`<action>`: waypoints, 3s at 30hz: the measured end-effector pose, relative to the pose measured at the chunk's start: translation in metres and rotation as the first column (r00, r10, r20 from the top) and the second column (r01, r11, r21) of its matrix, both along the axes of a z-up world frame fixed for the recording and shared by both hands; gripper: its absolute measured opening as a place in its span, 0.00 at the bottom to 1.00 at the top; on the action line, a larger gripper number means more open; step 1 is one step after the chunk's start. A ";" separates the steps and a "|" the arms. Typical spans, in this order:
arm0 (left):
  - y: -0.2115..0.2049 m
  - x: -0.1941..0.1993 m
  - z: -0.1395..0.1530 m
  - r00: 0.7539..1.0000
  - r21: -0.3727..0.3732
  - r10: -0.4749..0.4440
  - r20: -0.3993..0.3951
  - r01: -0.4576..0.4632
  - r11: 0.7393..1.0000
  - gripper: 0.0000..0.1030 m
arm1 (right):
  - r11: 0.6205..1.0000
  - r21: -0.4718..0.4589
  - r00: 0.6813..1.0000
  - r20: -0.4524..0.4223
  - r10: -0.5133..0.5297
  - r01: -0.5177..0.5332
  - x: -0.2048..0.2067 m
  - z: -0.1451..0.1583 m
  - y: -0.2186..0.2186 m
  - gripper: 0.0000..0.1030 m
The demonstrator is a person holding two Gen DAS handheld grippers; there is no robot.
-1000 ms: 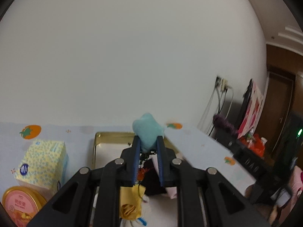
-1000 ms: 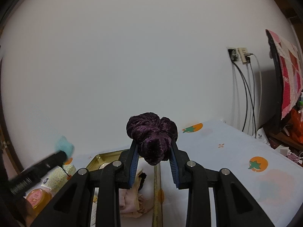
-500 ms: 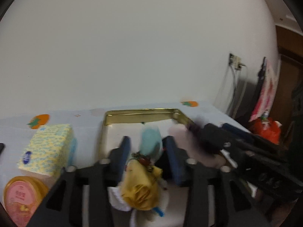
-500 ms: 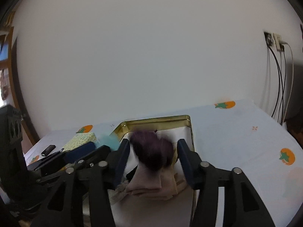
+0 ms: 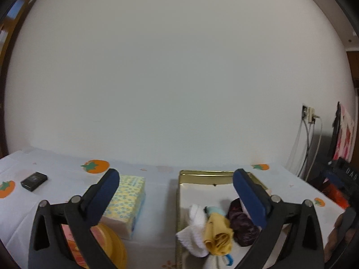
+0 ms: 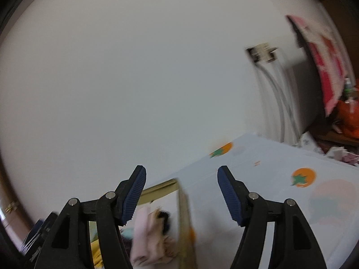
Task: Organize soft objects
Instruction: 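Withdraw both open tools from the tray toward the small black box, then lower the left tool onto the small black box and close on it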
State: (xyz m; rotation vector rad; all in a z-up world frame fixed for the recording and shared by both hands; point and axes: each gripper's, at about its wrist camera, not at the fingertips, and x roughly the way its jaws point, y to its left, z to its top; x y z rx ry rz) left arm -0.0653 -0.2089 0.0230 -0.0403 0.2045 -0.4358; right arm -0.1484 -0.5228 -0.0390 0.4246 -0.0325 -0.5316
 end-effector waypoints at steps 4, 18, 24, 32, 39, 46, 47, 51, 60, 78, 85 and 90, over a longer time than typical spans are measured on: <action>0.008 -0.009 0.000 0.994 0.023 0.085 0.063 -0.086 0.996 1.00 | 0.996 -0.008 0.996 0.028 -0.089 0.089 -0.008 0.001 -0.001 0.67; 0.007 -0.013 -0.004 0.990 0.078 0.116 0.083 -0.122 0.989 1.00 | 0.982 -0.150 0.993 -0.008 -0.119 0.117 -0.002 -0.001 0.038 0.80; 0.018 -0.008 -0.009 0.993 0.099 0.120 0.014 -0.121 0.988 0.99 | 0.994 -0.086 0.992 -0.098 -0.077 0.069 0.010 -0.011 0.045 0.79; 0.049 -0.018 -0.011 0.997 0.133 0.081 0.008 -0.081 0.988 0.99 | 0.994 -0.107 0.991 -0.135 -0.017 0.002 0.022 -0.015 0.085 0.76; 0.097 -0.006 -0.011 0.993 0.152 0.122 0.004 -0.121 0.981 0.96 | 0.987 -0.130 0.982 -0.173 0.074 -0.097 0.049 -0.018 0.134 0.57; 0.154 0.019 -0.015 0.982 0.158 0.186 -0.034 -0.179 0.971 0.94 | 0.966 -0.165 0.968 -0.189 0.168 -0.200 0.076 -0.022 0.195 0.57; 0.163 0.024 -0.016 0.980 0.157 0.197 -0.038 -0.189 0.969 0.94 | 0.963 -0.170 0.966 -0.189 0.178 -0.211 0.078 -0.022 0.202 0.57; 0.194 0.044 -0.019 0.968 0.175 0.242 -0.066 -0.228 0.958 0.94 | 0.947 -0.195 0.958 -0.187 0.220 -0.255 0.089 -0.024 0.233 0.57; 0.254 0.111 -0.031 0.906 0.251 0.374 -0.196 -0.323 0.913 0.86 | 0.892 -0.170 0.896 -0.237 0.376 -0.419 0.141 -0.026 0.308 0.43; 0.322 0.227 -0.062 0.801 0.061 0.242 -0.548 -0.250 0.966 0.36 | 0.734 0.111 0.628 -0.444 0.640 -0.670 0.296 -0.062 0.405 0.39; 0.303 0.264 -0.069 0.757 0.064 0.150 -0.635 -0.142 0.988 0.36 | 0.668 0.219 0.495 -0.518 0.697 -0.711 0.325 -0.078 0.417 0.39; 0.300 0.268 -0.076 0.716 0.040 0.109 -0.690 -0.113 0.993 0.34 | 0.669 0.235 0.460 -0.566 0.684 -0.705 0.337 -0.084 0.422 0.39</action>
